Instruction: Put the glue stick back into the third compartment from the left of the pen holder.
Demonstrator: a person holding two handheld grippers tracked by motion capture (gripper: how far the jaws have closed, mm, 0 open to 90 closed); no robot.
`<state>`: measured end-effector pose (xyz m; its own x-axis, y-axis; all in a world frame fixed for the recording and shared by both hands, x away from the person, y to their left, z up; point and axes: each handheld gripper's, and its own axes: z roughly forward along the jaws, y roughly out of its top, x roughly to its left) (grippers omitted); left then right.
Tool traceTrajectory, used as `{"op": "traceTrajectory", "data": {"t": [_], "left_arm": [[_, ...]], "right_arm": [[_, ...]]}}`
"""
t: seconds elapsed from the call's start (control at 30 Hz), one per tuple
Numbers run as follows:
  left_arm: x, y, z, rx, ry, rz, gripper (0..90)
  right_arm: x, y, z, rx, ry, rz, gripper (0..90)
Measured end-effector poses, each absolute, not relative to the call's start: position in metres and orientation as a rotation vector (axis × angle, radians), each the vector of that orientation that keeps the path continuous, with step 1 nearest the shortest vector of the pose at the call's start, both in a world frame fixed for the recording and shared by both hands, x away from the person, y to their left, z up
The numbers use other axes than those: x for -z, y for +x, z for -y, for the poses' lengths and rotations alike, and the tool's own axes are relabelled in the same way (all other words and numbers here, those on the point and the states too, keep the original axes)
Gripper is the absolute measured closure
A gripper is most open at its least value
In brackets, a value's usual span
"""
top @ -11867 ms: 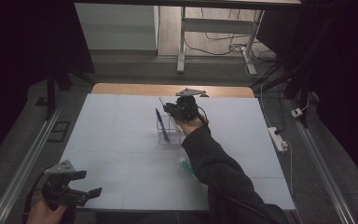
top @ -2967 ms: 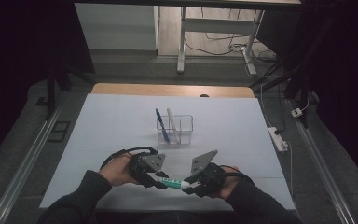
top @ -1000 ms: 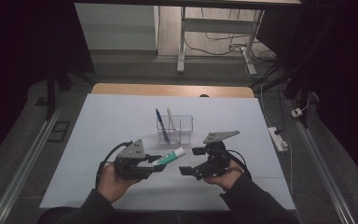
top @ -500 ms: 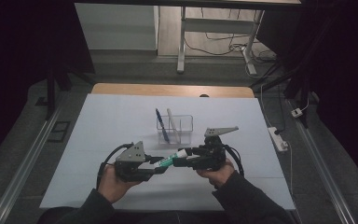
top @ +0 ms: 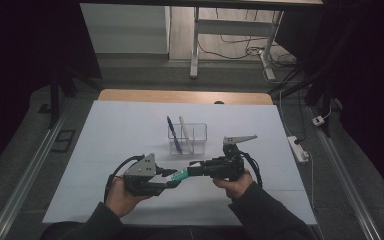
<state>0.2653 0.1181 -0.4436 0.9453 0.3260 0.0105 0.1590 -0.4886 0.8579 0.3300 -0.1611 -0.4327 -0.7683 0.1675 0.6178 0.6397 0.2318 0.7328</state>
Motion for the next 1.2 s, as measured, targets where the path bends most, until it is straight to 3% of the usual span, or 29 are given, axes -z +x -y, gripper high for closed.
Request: {"op": "traceTrajectory", "data": {"t": [0.3, 0.6, 0.73, 0.93, 1.2], "left_arm": [[0.447, 0.269, -0.115, -0.199, 2.103, -0.357, 61.7], [0.442, 0.268, -0.123, -0.21, 2.118, -0.49, 27.0], [0.442, 0.264, -0.133, -0.225, 2.13, -0.571, 15.9], [0.44, 0.255, -0.157, -0.235, 2.112, -0.692, 6.5], [0.441, 0.24, -0.194, -0.209, 2.049, -0.815, 1.6]], "right_arm": [[0.426, 0.327, 0.161, 1.519, -0.735, 2.151, 64.6], [0.418, 0.326, 0.164, 1.543, -0.754, 2.275, 64.5], [0.411, 0.327, 0.168, 1.562, -0.758, 2.329, 64.5], [0.402, 0.331, 0.174, 1.587, -0.78, 2.395, 64.5], [0.394, 0.338, 0.179, 1.6, -0.824, 2.482, 64.5]]}}
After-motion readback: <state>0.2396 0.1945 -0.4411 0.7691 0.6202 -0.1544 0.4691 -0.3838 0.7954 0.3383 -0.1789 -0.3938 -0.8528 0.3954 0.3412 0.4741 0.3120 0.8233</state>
